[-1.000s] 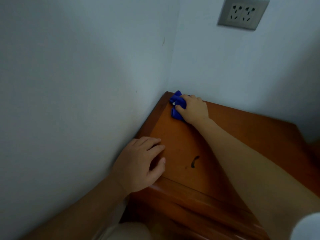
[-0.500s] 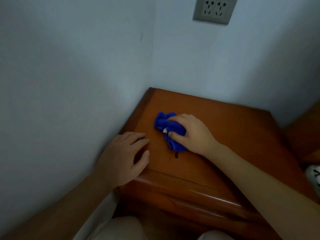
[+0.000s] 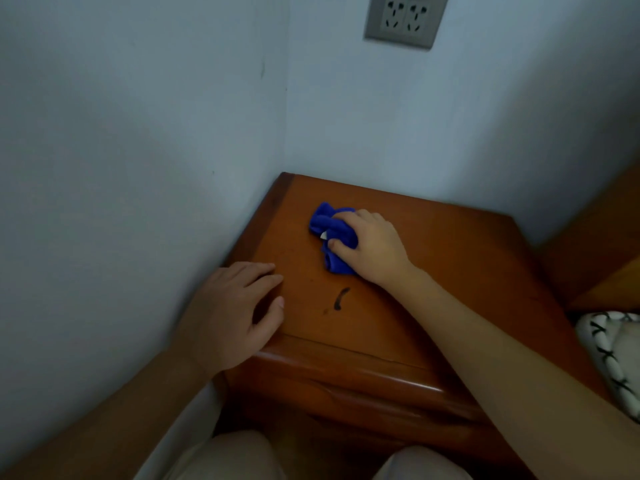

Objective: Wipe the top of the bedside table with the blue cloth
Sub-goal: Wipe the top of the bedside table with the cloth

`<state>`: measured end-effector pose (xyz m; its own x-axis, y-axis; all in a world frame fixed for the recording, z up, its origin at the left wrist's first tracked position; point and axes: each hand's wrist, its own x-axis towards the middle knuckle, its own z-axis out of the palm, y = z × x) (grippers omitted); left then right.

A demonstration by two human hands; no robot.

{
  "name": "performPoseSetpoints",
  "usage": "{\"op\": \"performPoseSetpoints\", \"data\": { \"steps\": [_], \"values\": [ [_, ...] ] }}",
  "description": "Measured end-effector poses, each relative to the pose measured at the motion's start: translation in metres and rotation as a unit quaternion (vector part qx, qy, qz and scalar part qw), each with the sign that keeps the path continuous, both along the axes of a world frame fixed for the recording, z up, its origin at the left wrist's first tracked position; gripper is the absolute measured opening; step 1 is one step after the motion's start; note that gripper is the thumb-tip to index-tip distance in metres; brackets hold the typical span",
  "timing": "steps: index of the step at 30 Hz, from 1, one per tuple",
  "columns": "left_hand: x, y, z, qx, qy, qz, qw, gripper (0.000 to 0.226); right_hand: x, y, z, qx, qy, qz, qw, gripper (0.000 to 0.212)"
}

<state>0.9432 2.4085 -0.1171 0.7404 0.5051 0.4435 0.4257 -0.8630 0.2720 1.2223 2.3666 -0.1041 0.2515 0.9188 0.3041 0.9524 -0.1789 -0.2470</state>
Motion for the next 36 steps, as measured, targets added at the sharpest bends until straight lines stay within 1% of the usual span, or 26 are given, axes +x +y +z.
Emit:
{"op": "performPoseSetpoints", "data": {
  "steps": [3, 7, 9, 13, 15, 17, 20, 26, 29, 32, 36],
  "values": [
    [0.001, 0.001, -0.001, 0.003, -0.001, 0.001, 1.000, 0.043, -0.011, -0.033, -0.002, 0.005, 0.004, 0.066, 0.998, 0.043],
    [0.002, 0.002, -0.002, 0.004, -0.001, -0.002, 1.000, 0.043, 0.003, -0.036, 0.000, -0.015, 0.016, 0.069, 0.997, 0.044],
    [0.002, 0.003, -0.003, 0.006, -0.001, -0.004, 1.000, 0.043, 0.020, -0.022, 0.003, -0.011, 0.012, 0.035, 0.999, 0.046],
    [0.001, 0.005, -0.006, 0.007, -0.005, -0.010, 1.000, 0.043, 0.064, 0.014, 0.008, -0.016, 0.019, -0.094, 0.995, 0.049],
    [0.002, 0.006, -0.007, 0.006, -0.008, -0.014, 1.000, 0.043, 0.071, 0.025, 0.006, -0.025, 0.014, -0.122, 0.992, 0.049],
    [0.002, 0.007, -0.008, 0.010, -0.012, -0.015, 1.000, 0.043, 0.068, 0.026, 0.005, -0.027, 0.002, -0.124, 0.992, 0.050],
    [0.001, 0.006, -0.008, 0.016, -0.012, -0.012, 1.000, 0.043, 0.052, 0.007, 0.002, -0.020, -0.002, -0.100, 0.995, 0.051],
    [0.001, 0.007, -0.007, 0.006, -0.003, -0.011, 1.000, 0.045, -0.001, -0.067, -0.004, 0.003, 0.001, 0.029, 1.000, 0.048],
    [0.001, 0.007, -0.007, 0.006, 0.004, -0.012, 1.000, 0.045, 0.001, -0.083, -0.004, -0.007, 0.020, 0.043, 0.999, 0.048],
    [0.001, 0.008, -0.006, 0.010, 0.002, -0.015, 1.000, 0.045, 0.024, -0.069, 0.000, -0.003, 0.024, 0.006, 1.000, 0.048],
    [0.002, 0.007, -0.005, 0.015, 0.004, -0.012, 1.000, 0.046, 0.076, -0.036, 0.005, -0.009, 0.019, -0.137, 0.990, 0.051]
  ]
}}
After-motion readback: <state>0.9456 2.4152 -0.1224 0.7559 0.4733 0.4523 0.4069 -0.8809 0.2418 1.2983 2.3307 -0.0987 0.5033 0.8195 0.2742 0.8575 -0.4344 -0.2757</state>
